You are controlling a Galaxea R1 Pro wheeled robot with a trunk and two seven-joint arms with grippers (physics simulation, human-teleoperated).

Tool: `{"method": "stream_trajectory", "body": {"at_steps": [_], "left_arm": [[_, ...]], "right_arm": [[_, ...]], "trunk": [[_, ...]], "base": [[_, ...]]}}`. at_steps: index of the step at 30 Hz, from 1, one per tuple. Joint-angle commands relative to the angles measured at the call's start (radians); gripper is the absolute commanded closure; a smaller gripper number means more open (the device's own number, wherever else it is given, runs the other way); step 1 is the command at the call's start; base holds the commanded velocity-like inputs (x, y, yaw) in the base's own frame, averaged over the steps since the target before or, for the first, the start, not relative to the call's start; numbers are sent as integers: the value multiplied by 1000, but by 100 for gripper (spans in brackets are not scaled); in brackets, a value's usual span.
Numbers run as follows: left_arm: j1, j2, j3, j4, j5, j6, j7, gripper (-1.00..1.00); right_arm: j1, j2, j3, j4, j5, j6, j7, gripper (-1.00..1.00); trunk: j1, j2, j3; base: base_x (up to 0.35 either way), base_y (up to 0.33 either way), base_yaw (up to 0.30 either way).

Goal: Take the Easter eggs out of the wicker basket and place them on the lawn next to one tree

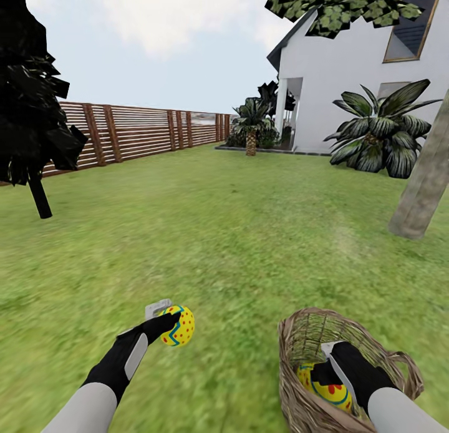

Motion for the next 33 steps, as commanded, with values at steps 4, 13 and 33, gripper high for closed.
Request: {"method": "stream_trajectory", "body": {"at_steps": [4,13,33], "left_arm": [[0,-1,5,17,6,8,-5,100],[0,-1,7,18,7,-4,-10,100],[-1,-9,5,22,6,8,-6,100]], "right_arm": [[0,-2,3,-2,9,5,8,100],[0,-2,5,-2,9,5,8,100],[0,-1,3,-3,10,7,7,100]], "trunk": [[-16,28,12],[-31,56,24],[-100,182,81]], "base": [[0,0,0],[0,0,0],[0,0,0]]}}
